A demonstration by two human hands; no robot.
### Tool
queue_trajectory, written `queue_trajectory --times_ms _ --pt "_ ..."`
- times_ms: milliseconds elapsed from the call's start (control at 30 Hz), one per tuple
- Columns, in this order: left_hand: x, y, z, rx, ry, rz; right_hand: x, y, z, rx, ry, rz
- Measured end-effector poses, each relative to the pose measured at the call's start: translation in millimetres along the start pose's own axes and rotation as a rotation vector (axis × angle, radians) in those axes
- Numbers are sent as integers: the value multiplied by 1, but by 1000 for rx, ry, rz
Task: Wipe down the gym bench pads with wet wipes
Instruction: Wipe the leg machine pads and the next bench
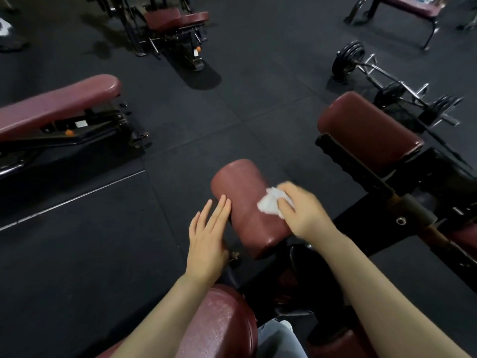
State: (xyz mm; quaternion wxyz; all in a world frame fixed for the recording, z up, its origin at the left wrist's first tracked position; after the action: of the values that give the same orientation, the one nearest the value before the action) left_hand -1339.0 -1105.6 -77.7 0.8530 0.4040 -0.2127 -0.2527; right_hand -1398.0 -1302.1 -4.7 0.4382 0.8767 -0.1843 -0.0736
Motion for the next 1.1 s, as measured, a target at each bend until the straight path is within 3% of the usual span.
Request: queue_trajectory --times_ms 100,200,333,433,567,767,967,1100 --pt "-15 -9 -15 -42 79 -53 -39 6 -6 -67 47 -21" --pt "-15 0 -11 -97 143 -2 9 -2 -34 -182 146 37" --pt "11 12 27 -93 -14 41 116 -43 -72 -182 138 24" --pt "21 13 34 -16 -107 29 138 -50 -75 -158 40 32" --pt "12 8 19 14 -94 -34 66 -28 -49 -181 97 72" --pt "-13 -1 -3 -40 29 -103 -65 0 -26 -238 16 131" --pt "7 17 13 -47 16 7 74 -24 -63 -339 162 163" --pt "16 13 18 -5 -30 12 130 -41 -63 -256 75 48"
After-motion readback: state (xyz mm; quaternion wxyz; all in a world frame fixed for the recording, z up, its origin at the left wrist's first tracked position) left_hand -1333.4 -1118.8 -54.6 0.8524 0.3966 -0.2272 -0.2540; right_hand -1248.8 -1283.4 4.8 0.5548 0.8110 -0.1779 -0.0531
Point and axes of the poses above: each hand's wrist, its own x-axis towards the middle knuckle, its own y-axis out of the back of the hand, z = x × y, the point moved 8 cm from there along x, towards the middle knuckle, and after that the axes turned 3 degrees about -x, right-handed, at the moved point
